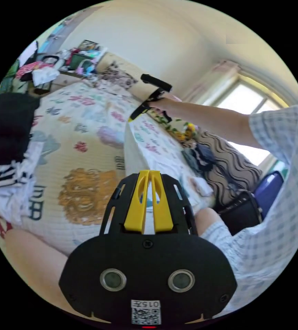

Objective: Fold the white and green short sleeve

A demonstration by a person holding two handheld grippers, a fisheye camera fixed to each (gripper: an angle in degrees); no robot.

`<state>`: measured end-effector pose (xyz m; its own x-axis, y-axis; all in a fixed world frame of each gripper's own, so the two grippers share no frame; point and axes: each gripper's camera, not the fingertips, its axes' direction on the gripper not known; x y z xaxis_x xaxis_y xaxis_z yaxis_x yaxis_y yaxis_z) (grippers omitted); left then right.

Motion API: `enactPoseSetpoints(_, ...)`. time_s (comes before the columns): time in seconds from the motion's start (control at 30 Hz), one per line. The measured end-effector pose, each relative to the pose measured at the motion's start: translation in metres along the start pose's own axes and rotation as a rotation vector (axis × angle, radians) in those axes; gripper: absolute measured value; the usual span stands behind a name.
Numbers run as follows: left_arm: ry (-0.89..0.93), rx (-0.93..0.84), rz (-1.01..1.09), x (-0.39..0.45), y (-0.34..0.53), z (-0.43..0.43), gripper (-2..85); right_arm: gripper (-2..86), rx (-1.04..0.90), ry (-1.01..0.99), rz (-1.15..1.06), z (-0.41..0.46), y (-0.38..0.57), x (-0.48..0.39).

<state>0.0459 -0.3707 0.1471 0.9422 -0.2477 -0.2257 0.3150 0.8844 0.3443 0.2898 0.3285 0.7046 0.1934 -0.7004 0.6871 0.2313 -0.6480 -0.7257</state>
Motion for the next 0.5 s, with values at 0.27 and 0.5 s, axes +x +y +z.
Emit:
enactPoseSetpoints(0.27, 0.265, -0.152, 0.321, 0.150, 0.023, 0.095, -0.7, -0.9, 0.229, -0.201, 0.284, -0.043, 0.242, 0.127)
enactPoseSetpoints(0.5, 0.322, -0.348, 0.517, 0.248, 0.055, 0.208, -0.7, -0.6, 0.302, -0.285, 0.519, -0.012, 0.420, 0.210)
